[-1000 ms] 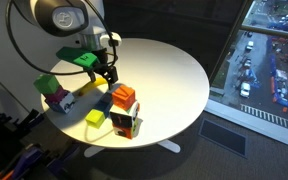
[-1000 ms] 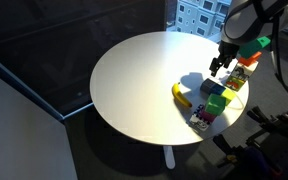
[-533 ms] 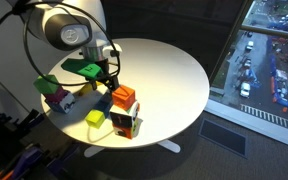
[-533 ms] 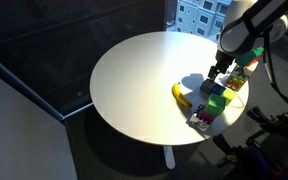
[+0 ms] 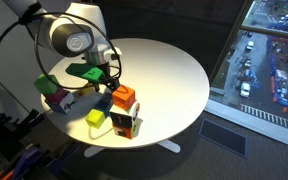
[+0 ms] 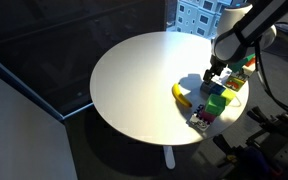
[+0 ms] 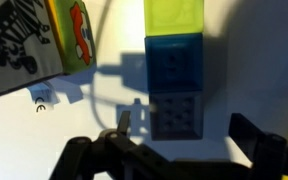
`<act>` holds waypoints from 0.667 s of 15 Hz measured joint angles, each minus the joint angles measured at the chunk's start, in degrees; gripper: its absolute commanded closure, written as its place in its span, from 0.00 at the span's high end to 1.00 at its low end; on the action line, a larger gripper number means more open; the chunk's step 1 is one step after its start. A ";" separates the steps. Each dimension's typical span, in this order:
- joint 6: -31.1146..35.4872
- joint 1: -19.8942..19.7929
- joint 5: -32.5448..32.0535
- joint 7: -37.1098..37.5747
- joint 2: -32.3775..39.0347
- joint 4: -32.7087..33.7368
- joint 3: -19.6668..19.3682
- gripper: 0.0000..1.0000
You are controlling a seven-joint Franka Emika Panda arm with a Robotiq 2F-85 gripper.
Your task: Pick up the gray block and place on top of the blue and the yellow block
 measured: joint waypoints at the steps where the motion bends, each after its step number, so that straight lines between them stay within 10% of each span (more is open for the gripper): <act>1: 0.04 0.31 0.00 0.25 0.36 0.29 -0.04 1.00; 10: 0.09 0.88 0.00 0.64 3.11 2.27 -0.37 1.00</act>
